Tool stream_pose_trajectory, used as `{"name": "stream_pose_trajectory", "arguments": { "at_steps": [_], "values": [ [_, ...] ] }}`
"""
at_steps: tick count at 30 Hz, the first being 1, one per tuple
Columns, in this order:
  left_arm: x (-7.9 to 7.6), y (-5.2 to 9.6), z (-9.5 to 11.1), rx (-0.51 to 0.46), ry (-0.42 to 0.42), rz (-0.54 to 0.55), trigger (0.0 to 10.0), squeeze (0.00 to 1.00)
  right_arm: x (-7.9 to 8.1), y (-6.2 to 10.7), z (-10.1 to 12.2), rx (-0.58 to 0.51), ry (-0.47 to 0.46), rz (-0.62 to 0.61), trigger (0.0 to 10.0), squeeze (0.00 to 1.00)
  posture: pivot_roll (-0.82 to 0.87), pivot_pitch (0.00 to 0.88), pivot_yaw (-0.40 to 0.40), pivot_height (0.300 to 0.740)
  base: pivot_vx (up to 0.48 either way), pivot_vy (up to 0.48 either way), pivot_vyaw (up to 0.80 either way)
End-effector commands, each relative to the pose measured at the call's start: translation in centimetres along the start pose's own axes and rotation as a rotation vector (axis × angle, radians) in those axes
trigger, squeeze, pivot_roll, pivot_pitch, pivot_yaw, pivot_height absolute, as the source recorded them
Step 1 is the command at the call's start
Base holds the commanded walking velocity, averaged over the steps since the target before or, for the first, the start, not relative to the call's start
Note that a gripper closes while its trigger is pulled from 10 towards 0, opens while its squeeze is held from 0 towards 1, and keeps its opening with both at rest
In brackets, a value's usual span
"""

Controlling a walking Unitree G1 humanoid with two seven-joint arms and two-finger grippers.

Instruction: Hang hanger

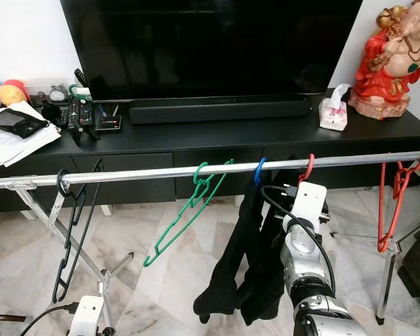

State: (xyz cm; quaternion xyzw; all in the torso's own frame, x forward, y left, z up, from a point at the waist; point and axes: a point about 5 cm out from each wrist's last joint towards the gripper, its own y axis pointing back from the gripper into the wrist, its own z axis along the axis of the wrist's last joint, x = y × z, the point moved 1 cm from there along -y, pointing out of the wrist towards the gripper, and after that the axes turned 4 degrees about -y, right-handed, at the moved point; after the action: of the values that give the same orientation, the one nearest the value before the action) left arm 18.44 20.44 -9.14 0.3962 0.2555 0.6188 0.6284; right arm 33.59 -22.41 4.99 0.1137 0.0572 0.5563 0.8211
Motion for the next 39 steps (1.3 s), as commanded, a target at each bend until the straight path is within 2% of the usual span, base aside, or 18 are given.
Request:
{"name": "stream_pose_trajectory", "arguments": {
  "at_steps": [1,3,4,5,7,17,39],
  "values": [
    [0.1,0.1,-0.6,0.02,-0.014,-0.001,10.0,0.0,0.2,-0.1,-0.4,0.048,-0.011,0.009,10.0,0.0,-0.1,0.0,-0.021,0.74,0.0,0.0,0.0],
    [0.1,0.1,-0.6,0.021,-0.014,-0.002,10.0,0.0,0.4,0.0,-0.6,0.063,-0.015,0.021,10.0,0.0,-0.1,0.0,-0.02,0.74,0.0,0.0,0.0],
    [0.0,0.1,-0.6,0.025,-0.014,-0.006,10.0,0.0,0.5,0.0,-0.8,0.069,-0.014,0.029,7.3,0.0,-0.1,0.0,-0.02,0.74,0.0,0.0,0.0],
    [0.0,0.1,-0.6,0.026,-0.016,-0.009,10.0,0.0,0.6,0.1,-1.0,0.079,-0.028,0.033,0.3,0.0,-0.1,0.0,-0.02,0.74,0.0,0.0,0.0],
    [-0.1,0.1,-0.6,0.026,-0.016,-0.01,10.0,0.0,0.8,0.2,-1.2,0.083,-0.034,0.038,0.0,0.0,-0.1,0.0,-0.02,0.74,0.0,0.0,0.0],
    [-0.2,0.1,-0.7,0.03,-0.013,-0.012,10.0,0.0,1.0,0.2,-1.1,0.081,-0.045,0.045,0.0,0.0,-0.1,0.0,-0.024,0.74,0.0,0.0,0.0],
    [-0.2,0.2,-1.1,0.046,-0.005,-0.03,10.0,0.0,0.2,0.4,-1.9,0.113,-0.036,-0.024,0.0,0.0,-0.09,0.0,-0.023,0.74,0.0,0.0,0.0]
  ]
}}
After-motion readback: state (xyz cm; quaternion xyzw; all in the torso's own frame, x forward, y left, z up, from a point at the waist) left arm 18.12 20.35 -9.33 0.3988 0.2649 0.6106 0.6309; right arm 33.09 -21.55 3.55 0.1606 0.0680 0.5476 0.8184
